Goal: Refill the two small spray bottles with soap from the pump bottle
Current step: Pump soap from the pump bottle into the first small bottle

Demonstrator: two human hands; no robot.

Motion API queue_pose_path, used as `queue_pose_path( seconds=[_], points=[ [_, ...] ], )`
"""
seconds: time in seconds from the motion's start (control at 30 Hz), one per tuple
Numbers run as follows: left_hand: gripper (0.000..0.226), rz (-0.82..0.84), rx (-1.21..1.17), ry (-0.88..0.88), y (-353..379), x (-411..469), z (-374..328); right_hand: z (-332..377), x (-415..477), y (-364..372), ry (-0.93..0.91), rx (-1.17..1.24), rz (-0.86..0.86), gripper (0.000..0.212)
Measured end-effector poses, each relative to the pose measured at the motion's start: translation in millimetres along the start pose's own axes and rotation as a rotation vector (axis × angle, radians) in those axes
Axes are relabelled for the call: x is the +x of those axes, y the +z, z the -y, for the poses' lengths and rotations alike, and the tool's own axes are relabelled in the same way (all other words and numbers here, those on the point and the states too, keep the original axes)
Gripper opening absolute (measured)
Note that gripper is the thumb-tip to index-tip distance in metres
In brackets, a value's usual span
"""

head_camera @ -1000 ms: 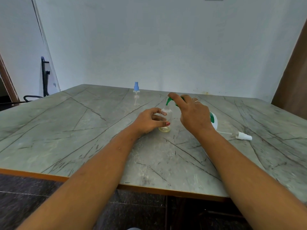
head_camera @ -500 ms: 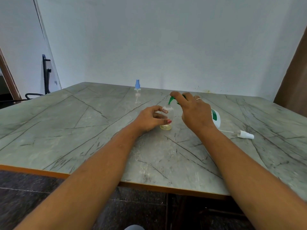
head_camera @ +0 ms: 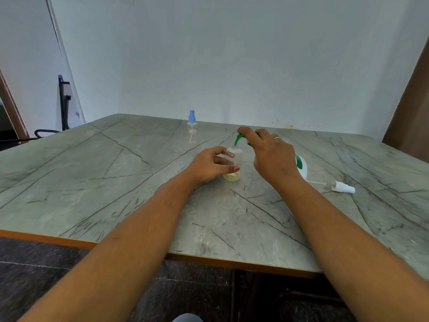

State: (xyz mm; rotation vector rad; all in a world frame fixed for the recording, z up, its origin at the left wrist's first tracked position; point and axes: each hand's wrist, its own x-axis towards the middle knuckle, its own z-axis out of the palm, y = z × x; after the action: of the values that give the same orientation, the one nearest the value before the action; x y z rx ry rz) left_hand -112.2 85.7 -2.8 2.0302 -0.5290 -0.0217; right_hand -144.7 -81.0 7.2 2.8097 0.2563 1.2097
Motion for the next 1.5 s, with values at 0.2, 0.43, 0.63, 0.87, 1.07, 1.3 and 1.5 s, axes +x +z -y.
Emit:
queue_pose_path(
  seconds=[0.2, 0.43, 0.63, 0.87, 1.07, 1.3, 1.5],
  points=[
    [0.038, -0.003, -0.006, -0.003, 0.5, -0.4, 0.1, 0.6, -0.4, 0.3, -0.008, -0.010, 0.015, 0.070],
    [0.041, -0.005, -0.011, -0.004, 0.6, -0.7, 0.8, 0.4, 0.5, 0.5, 0.002, 0.006, 0.008, 0.063],
    [0.040, -0.010, -0.019, 0.005, 1.1, -1.0, 0.8, 0.0, 0.0, 3.2, -0.002, -0.002, 0.014, 0.071],
    [0.042, -0.011, -0.016, 0.000, 1.4, -0.7, 0.1, 0.1, 1.7, 2.8, 0.013, 0.026, 0.013, 0.063],
    [0.038, -0.007, -0.023, 0.004, 1.6, 0.0, 1.1, 0.3, 0.1, 4.2, 0.000, 0.010, -0.004, 0.073],
    [0.037, -0.008, -0.016, 0.006, 1.0, 1.5, 2.7, 0.7, 1.7, 5.4, 0.018, 0.030, 0.003, 0.066],
    [0.039, -0.001, -0.023, 0.011, 1.4, 1.0, 3.3, 1.3, -0.8, 4.5, 0.007, 0.019, -0.005, 0.072]
  ],
)
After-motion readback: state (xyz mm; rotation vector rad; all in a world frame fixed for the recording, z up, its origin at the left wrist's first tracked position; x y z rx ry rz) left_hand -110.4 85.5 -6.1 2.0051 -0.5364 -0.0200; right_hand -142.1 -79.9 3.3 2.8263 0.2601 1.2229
